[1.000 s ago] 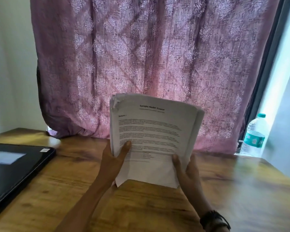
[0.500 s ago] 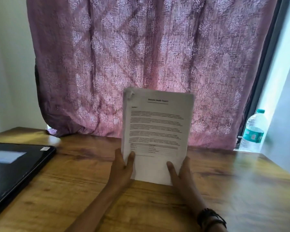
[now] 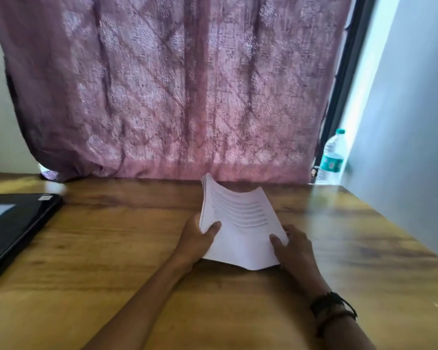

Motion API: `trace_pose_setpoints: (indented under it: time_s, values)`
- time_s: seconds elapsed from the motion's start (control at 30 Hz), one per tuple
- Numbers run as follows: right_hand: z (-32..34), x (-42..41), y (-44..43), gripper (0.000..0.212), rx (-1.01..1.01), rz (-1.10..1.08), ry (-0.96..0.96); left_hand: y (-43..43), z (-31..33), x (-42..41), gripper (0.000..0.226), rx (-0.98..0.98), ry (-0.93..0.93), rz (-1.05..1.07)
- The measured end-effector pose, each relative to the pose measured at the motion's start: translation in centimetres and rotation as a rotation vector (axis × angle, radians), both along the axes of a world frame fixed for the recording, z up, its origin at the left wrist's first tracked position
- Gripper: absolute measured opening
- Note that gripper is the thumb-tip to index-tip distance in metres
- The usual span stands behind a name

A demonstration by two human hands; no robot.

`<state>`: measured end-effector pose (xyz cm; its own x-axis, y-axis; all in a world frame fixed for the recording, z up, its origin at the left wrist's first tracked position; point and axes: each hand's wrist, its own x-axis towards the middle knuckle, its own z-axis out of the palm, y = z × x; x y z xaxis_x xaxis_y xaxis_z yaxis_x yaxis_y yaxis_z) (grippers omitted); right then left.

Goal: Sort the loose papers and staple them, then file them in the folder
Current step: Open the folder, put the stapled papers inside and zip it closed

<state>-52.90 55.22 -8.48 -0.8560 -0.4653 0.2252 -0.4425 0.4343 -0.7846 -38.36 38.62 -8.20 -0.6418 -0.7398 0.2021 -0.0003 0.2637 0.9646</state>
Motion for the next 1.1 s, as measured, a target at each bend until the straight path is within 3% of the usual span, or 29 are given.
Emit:
trace_pose_setpoints:
  time_s: [0.2, 0.33, 0.43, 0.5, 0.6, 0.77, 0.97, 1.1]
  values:
    - [0.2, 1.1, 7.0, 0.033, -0.016, -0.143, 0.078, 5.5, 0.1, -1.0, 0.040, -0.049, -0.189, -0.071]
    - [0.3, 1.8, 8.2, 0.035, 0.122, -0.200, 0.131, 6.3, 0.6, -0.5, 0.050, -0.118, -0.294, -0.039]
    - [1.0, 3.0, 7.7, 0.049, 0.308, -0.271, 0.191, 5.9, 1.2, 1.0, 0.056, -0.304, -0.430, -0.012]
    - [1.8, 4.4, 6.3, 0.050, 0.253, -0.297, 0.251, 5.2, 1.8, 2.8, 0.066, -0.421, -0.486, 0.055]
    - [3.3, 8.1, 2.3, 0.042, -0.081, -0.117, 0.113, 3.5, 3.4, 6.9, 0.062, -0.420, -0.379, 0.181]
    - [4.6, 17.7, -6.4, 0.032, -0.224, 0.318, -0.321, -2.0, 5.5, 17.3, 0.043, -0.473, -0.310, 0.547]
    - [4.2, 28.6, -15.7, 0.021, -0.157, 0.659, -0.522, -9.4, 6.9, 30.0, 0.035, -0.449, -0.541, 0.815]
    - [4.1, 33.5, -19.7, 0.022, -0.036, 0.794, -0.566, -15.2, 7.2, 37.1, 0.056, -0.392, -0.895, 0.975]
